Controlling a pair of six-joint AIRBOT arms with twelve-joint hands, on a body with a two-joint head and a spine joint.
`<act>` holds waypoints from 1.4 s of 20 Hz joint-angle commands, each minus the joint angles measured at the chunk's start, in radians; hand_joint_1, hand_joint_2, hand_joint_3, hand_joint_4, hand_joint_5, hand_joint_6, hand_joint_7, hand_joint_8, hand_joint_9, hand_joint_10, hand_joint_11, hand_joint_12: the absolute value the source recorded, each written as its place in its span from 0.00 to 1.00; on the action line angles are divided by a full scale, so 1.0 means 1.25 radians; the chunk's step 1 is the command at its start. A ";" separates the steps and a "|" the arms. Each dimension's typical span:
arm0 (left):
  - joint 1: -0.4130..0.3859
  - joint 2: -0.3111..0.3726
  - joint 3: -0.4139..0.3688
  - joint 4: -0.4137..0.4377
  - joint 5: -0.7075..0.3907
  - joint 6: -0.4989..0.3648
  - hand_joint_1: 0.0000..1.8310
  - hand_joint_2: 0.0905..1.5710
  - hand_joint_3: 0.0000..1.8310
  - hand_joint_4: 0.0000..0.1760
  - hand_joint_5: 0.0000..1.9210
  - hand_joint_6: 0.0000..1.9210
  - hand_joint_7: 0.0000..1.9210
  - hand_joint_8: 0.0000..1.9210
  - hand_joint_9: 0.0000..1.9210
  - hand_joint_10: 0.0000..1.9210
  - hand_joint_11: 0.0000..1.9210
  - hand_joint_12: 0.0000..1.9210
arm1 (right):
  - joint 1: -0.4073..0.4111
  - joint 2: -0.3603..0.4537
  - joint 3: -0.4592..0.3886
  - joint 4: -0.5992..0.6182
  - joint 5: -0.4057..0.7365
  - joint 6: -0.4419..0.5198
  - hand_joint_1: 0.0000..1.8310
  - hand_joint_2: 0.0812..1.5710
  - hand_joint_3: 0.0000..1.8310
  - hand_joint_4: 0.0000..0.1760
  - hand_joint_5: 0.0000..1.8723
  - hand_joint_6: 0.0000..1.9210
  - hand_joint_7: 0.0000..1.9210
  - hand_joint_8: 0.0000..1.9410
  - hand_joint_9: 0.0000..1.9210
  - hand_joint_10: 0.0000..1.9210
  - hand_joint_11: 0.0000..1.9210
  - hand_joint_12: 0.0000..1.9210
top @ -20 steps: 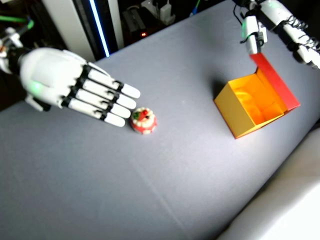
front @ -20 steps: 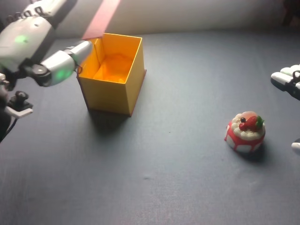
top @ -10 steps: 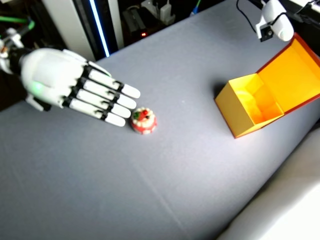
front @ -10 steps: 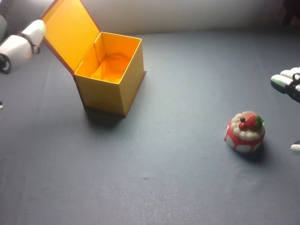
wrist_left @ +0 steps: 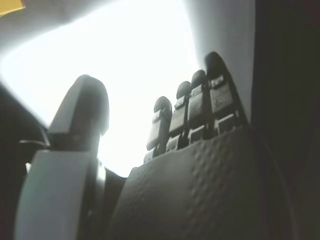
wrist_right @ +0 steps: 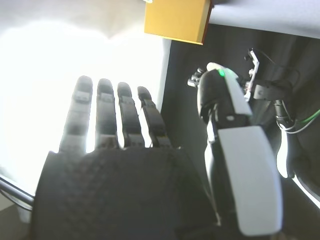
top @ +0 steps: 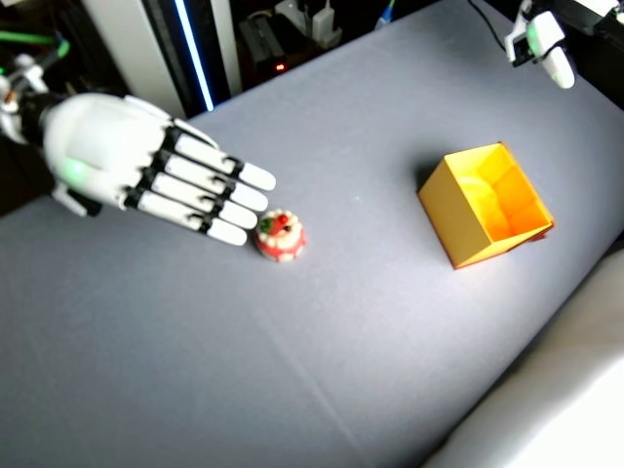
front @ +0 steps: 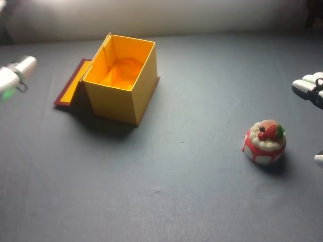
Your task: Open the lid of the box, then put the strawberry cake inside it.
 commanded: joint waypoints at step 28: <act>0.044 0.152 -0.175 0.454 0.087 0.023 0.44 0.84 0.00 0.01 0.27 0.02 0.18 0.00 0.16 0.03 0.00 0.63 | 0.290 -0.186 0.240 -0.111 -0.410 0.012 0.67 0.79 0.01 0.00 0.30 0.59 0.42 0.73 0.42 0.72 0.37 0.90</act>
